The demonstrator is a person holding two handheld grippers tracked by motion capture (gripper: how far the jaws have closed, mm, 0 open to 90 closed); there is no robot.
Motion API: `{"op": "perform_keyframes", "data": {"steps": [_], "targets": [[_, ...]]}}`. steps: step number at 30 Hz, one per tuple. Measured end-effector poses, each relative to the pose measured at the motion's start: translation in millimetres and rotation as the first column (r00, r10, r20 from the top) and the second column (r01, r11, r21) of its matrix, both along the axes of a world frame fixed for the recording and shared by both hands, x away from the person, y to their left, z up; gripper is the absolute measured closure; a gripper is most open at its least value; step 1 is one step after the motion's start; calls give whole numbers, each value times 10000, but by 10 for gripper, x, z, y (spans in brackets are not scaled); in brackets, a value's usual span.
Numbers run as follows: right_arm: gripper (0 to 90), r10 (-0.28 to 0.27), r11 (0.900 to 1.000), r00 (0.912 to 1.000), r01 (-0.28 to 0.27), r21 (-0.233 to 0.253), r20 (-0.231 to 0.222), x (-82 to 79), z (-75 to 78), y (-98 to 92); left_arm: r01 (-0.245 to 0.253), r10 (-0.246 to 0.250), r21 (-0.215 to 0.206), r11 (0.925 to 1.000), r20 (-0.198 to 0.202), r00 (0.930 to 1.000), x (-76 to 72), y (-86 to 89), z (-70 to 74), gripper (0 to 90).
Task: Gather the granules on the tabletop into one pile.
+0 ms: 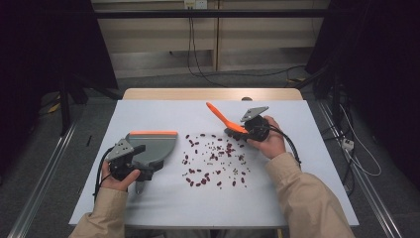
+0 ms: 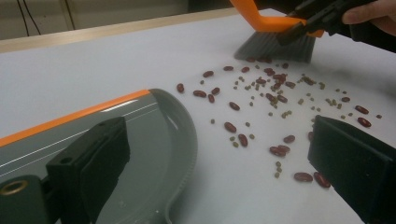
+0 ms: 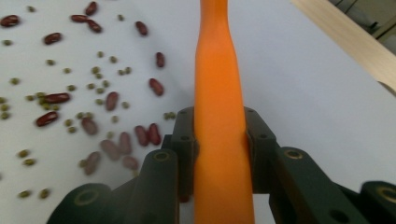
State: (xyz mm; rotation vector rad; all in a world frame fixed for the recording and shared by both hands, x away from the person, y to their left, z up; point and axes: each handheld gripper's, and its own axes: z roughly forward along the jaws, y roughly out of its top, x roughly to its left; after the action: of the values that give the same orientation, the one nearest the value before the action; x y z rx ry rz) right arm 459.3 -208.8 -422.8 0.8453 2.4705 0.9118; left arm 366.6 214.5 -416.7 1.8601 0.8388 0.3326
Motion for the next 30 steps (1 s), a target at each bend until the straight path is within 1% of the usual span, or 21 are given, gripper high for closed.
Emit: {"op": "perform_keyframes", "data": {"steps": [1,2,4,7,13,17,25,26,29,30], "targets": [[710,99,9999,9999,-98,74,-99,-27,5,9,-2,2,7,10000,10,10000,-1,0,1,54],[710,237,9997,9997,-238,-44,-67,-53,7,17,-1,1,8,10000,14,10000,-2,2,2,53],[710,412,9991,9991,-412,-65,-89,-98,11,25,-15,14,15,10000,23,10000,-1,3,4,53],[710,577,9983,9983,-576,20,-124,-166,16,27,-23,23,19,10000,38,10000,-1,6,6,53],[710,951,9955,9953,-952,-7,-168,-318,32,45,-38,38,20,10000,49,10000,-4,3,8,53],[710,1098,9940,9936,-1097,44,-257,-397,41,51,-49,49,27,10000,64,10000,-5,3,13,53],[710,1387,9903,9900,-1386,62,-265,-535,53,58,-39,38,66,10000,106,9999,-10,-5,16,53],[710,1406,9900,9896,-1402,144,-299,-546,56,57,-42,42,67,10000,107,9999,-9,-5,16,53],[710,1355,9907,9907,-1352,163,-156,-562,79,44,-40,39,85,10000,111,9999,-9,-5,16,53],[711,1302,9911,9915,-1299,292,-82,-557,93,32,-42,41,85,10000,111,9999,-9,-5,17,53]]}}
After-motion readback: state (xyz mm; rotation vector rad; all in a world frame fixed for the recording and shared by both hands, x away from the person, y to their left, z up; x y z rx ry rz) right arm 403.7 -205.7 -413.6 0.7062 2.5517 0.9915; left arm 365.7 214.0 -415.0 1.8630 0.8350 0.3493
